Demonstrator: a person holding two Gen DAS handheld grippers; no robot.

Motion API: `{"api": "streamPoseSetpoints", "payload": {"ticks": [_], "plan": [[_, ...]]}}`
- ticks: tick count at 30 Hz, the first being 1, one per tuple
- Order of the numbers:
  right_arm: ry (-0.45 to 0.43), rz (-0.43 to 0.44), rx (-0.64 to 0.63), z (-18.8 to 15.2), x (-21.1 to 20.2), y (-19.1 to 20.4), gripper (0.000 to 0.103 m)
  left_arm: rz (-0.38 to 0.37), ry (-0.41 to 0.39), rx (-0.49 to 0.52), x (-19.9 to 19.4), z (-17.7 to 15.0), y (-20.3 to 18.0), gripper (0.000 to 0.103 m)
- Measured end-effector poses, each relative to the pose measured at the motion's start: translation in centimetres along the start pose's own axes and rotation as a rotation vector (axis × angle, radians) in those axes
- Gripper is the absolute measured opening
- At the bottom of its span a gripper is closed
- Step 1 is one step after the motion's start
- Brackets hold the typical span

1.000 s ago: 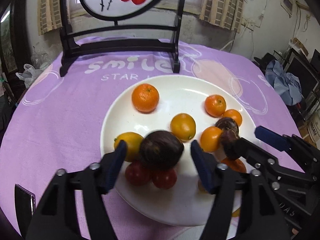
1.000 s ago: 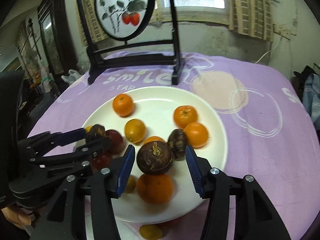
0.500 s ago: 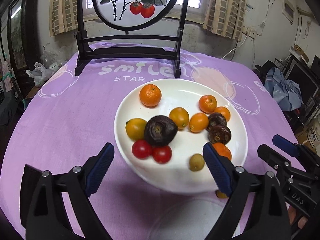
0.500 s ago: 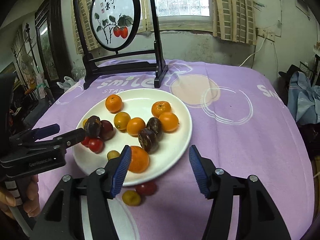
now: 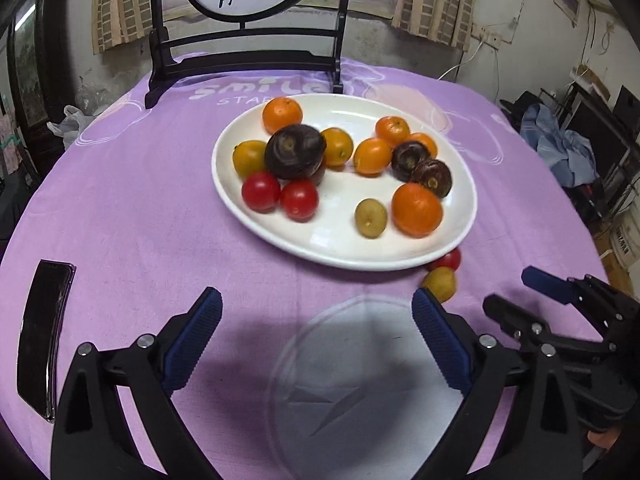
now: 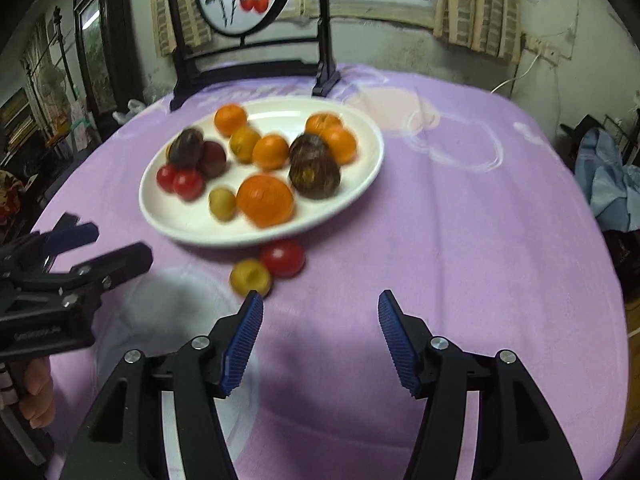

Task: Organize fruits
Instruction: 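Grasp a small yellow fruit with the right tool while the left tool grasps a red tomato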

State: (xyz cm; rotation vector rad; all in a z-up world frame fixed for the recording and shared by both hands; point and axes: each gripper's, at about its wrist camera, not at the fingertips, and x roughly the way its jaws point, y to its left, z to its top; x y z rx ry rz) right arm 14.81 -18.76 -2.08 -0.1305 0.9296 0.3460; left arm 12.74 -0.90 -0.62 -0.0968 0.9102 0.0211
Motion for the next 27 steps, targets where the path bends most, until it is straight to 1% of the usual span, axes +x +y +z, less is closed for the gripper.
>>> {"api": "streamPoseSetpoints", "payload": {"ticks": [3,6,9,11,14,18,21,22,24,26,27], "plan": [[0.027,0.004,-0.034,-0.6,0.8,1.4,0.061,0.024,-0.027,-0.012,0.2,-0.1,1.0,0.094],[0.043,0.016,-0.051,-0.7,1.3,2.5,0.054,0.067,-0.043,-0.027,0.4,0.1,2.2,0.094],[0.054,0.037,-0.035,-0.3,2.1,3.5,0.043,0.065,-0.037,-0.071,0.6,0.5,3.5,0.094],[0.06,0.027,-0.024,0.2,2.6,4.1,0.034,0.052,-0.028,-0.106,0.7,0.7,4.3,0.093],[0.066,0.001,0.0,0.8,3.0,4.6,0.032,0.038,-0.011,-0.131,1.0,0.8,4.9,0.093],[0.071,-0.043,0.02,1.5,3.6,5.2,0.032,0.018,0.005,-0.135,1.3,0.8,4.9,0.093],[0.065,-0.056,0.034,1.7,3.8,5.4,0.032,0.013,0.011,-0.129,1.4,0.7,4.8,0.093],[0.059,-0.053,0.043,1.7,3.9,5.3,0.03,0.013,0.015,-0.126,1.6,0.7,4.8,0.093],[0.051,-0.035,0.062,1.7,3.8,4.9,0.029,0.011,0.021,-0.122,1.8,0.7,4.7,0.093],[0.051,0.001,0.076,1.5,3.5,4.4,0.029,-0.001,0.03,-0.117,2.0,0.6,4.6,0.094],[0.05,0.032,0.081,1.3,3.1,4.1,0.029,-0.007,0.033,-0.115,2.1,0.6,4.5,0.094]]}}
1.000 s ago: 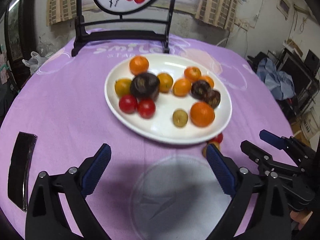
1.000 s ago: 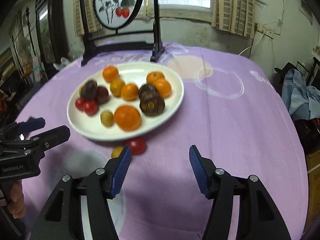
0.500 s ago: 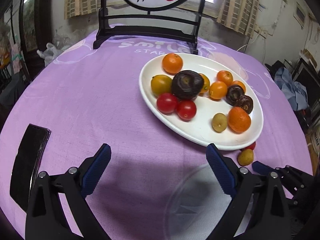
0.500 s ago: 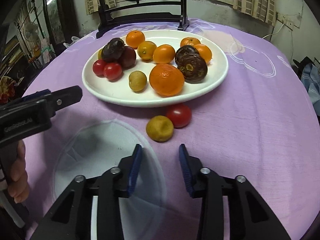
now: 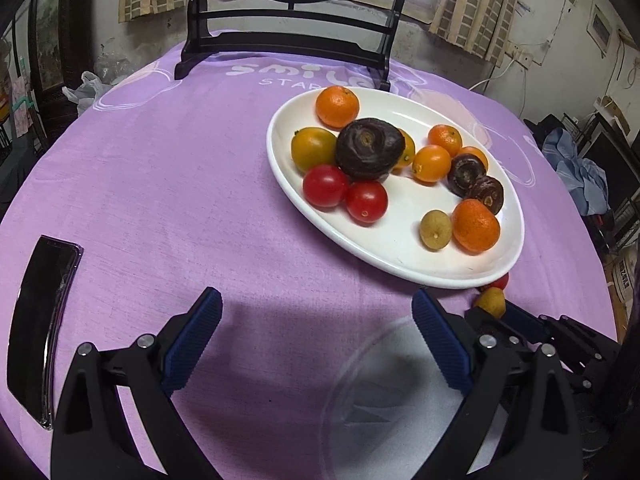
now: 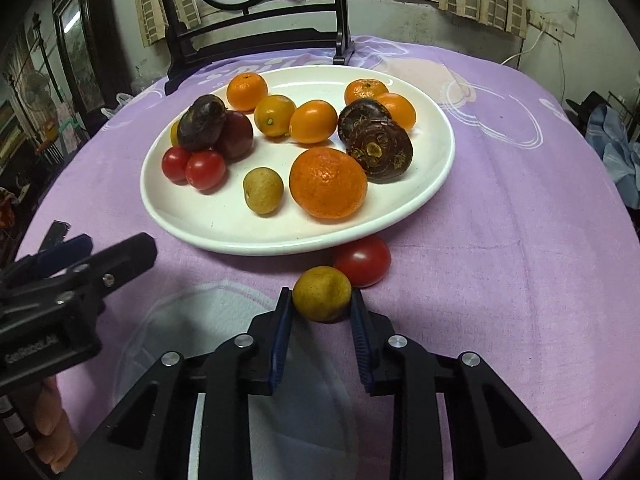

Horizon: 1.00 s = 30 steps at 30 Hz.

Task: Organize fruits
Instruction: 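Grasp a small yellow fruit with the right tool while the left tool grasps a red tomato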

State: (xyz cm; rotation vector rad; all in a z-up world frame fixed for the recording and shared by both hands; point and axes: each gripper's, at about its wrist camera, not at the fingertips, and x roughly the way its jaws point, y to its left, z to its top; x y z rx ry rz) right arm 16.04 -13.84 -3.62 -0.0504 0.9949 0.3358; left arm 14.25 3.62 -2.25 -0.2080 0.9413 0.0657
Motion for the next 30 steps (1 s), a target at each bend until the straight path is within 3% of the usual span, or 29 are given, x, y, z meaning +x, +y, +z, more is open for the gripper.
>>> {"api": "streamPoseSetpoints", "payload": {"ticks": [4,14,17,21,30], "plan": [[-0.023,0.03,-0.006,-0.9,-1.9,-1.5,0.029,-0.004,0.002,0.024,0.3,-0.5,-0.9,0.094],[-0.087,-0.004,0.101,-2.2,-4.4,-9.4,0.029,0.0,0.054,0.162,1.3,-3.7,-7.2,0.094],[-0.093,0.008,0.111,-2.2,-4.7,-10.1,0.029,0.034,0.054,0.153,1.6,-3.9,-8.6,0.094],[-0.103,-0.007,0.098,-2.2,-5.3,-9.8,0.029,-0.008,0.071,0.108,2.1,-3.6,-10.8,0.089],[-0.154,0.036,0.109,-2.1,-7.4,-9.9,0.031,0.068,0.058,0.128,3.8,-2.3,-15.0,0.077]]}}
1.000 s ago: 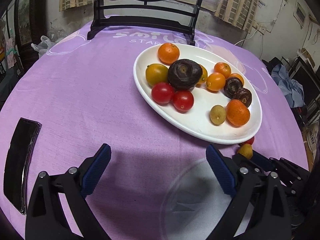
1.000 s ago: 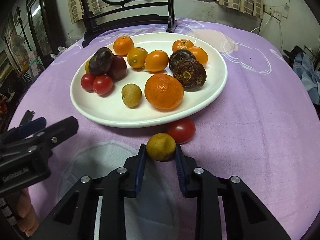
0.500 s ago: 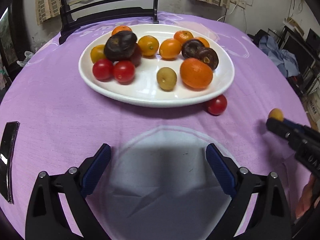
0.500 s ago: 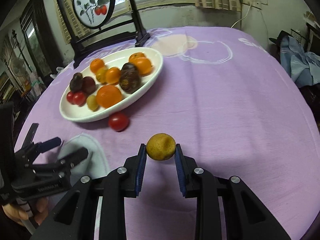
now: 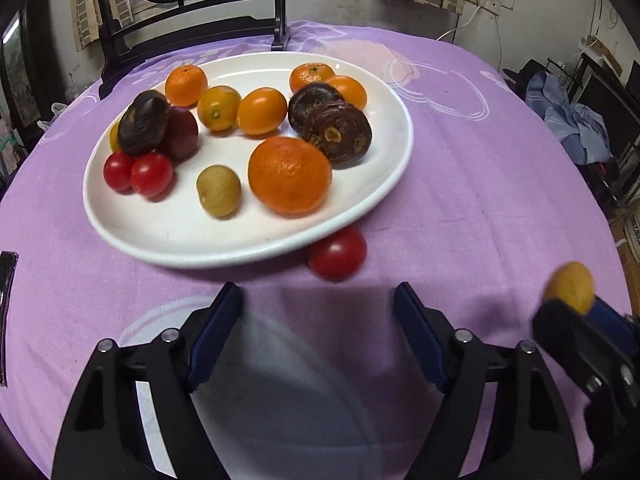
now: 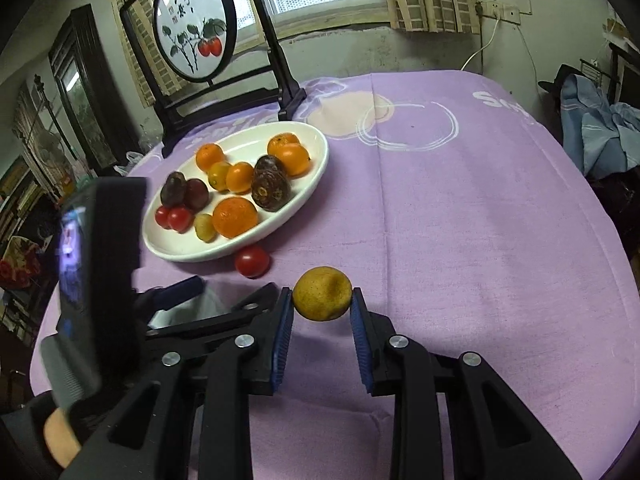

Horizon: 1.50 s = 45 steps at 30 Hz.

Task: Organize fruits
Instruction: 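Grasp a small yellow fruit with the right tool while the left tool grasps a red tomato, then lower the tomato and yellow fruit onto the white plate and open both tools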

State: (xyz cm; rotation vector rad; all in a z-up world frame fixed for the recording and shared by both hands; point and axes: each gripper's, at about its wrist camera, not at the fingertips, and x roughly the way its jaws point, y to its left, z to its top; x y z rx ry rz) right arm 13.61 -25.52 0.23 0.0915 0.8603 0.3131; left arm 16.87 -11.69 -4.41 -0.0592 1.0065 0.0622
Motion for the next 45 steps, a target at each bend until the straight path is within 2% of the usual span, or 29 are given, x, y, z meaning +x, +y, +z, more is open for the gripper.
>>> {"api": "streamPoseSetpoints", "payload": {"ticks": [7,13,18,21,22,24,25,32,36,40,45], "plan": [[-0.018,-0.01,0.028,0.3,-0.6,-0.8,0.031,0.049,-0.014,-0.054,0.5,1.1,-0.5,0.059],[-0.017,-0.016,0.039,0.2,-0.5,-1.2,0.031,0.107,-0.006,-0.118,0.8,1.6,-0.9,0.059],[-0.016,-0.034,0.045,0.2,-0.4,-1.4,0.03,0.162,0.011,-0.225,1.1,2.2,-1.1,0.059],[-0.018,-0.031,0.064,0.3,-0.5,-2.0,0.03,0.203,0.014,-0.245,1.2,2.3,-1.4,0.054],[-0.021,-0.033,0.066,0.3,-0.6,-2.1,0.03,0.199,0.009,-0.239,1.1,2.2,-1.5,0.049],[-0.026,-0.04,0.066,0.4,-0.7,-2.2,0.03,0.163,-0.008,-0.194,0.8,2.0,-2.0,0.033],[-0.027,-0.048,0.069,0.4,-0.7,-2.3,0.03,0.165,-0.01,-0.18,0.8,1.9,-2.1,0.029],[-0.013,-0.048,0.073,0.4,-0.3,-2.5,0.031,0.152,-0.02,-0.158,0.2,1.2,-2.1,0.029],[-0.017,-0.05,0.071,0.4,-0.4,-2.5,0.031,0.108,-0.01,-0.129,-0.5,0.3,-1.7,0.029],[-0.008,-0.04,0.066,0.3,-0.1,-2.3,0.031,0.056,0.006,-0.105,-1.5,-0.7,-0.2,0.029],[-0.004,-0.029,0.034,0.1,0.1,-1.5,0.03,0.042,0.013,-0.065,-2.5,-2.1,3.1,0.029]]}}
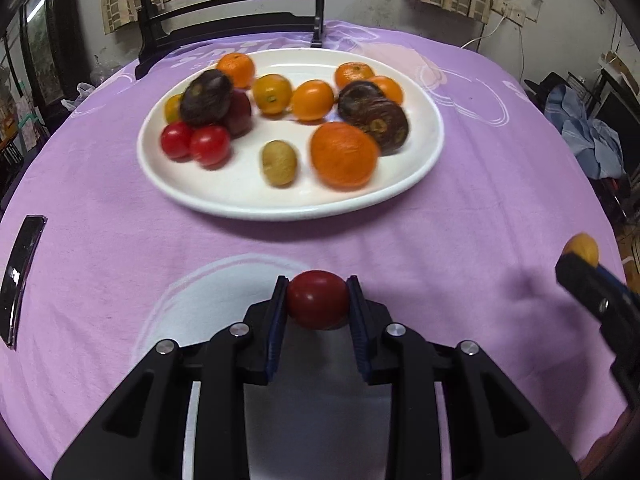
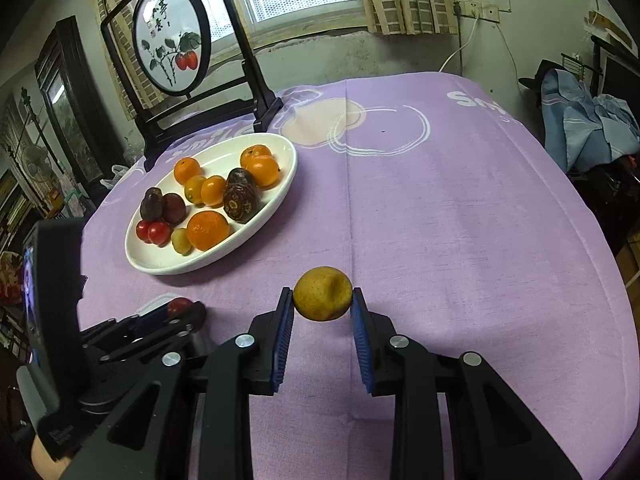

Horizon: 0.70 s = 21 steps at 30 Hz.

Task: Organize fruits
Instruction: 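Lower the tomato and yellow fruit onto the white plate and open both tools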

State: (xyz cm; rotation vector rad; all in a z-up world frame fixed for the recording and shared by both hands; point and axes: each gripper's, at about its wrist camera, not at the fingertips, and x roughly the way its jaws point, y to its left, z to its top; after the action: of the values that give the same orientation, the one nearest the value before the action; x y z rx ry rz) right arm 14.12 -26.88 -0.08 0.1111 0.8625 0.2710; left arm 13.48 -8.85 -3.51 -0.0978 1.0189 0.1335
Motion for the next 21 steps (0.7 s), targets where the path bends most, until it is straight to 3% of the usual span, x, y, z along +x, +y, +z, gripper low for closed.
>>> {"api": "streamPoseSetpoints", "payload": {"ticks": [5,10,15,21], "plan": [[0.008,0.018,-0.038,-0.3,0.4,1.1,0.03,-0.005,-0.007,0.052,-0.8,-0.8,3.4,0.028],[0.03,0.066,-0.069,-0.9,1.3,2.6,0.03,-0.044,-0.084,0.081,-2.8,-0.5,6.5,0.028],[-0.014,0.137,-0.147,-0.6,0.2,5.8,0.03,-0.088,-0.139,0.094,-4.1,1.6,8.2,0.028],[-0.017,0.172,-0.205,2.5,0.6,8.9,0.03,-0.134,-0.204,0.148,-4.7,5.1,7.4,0.029]]}}
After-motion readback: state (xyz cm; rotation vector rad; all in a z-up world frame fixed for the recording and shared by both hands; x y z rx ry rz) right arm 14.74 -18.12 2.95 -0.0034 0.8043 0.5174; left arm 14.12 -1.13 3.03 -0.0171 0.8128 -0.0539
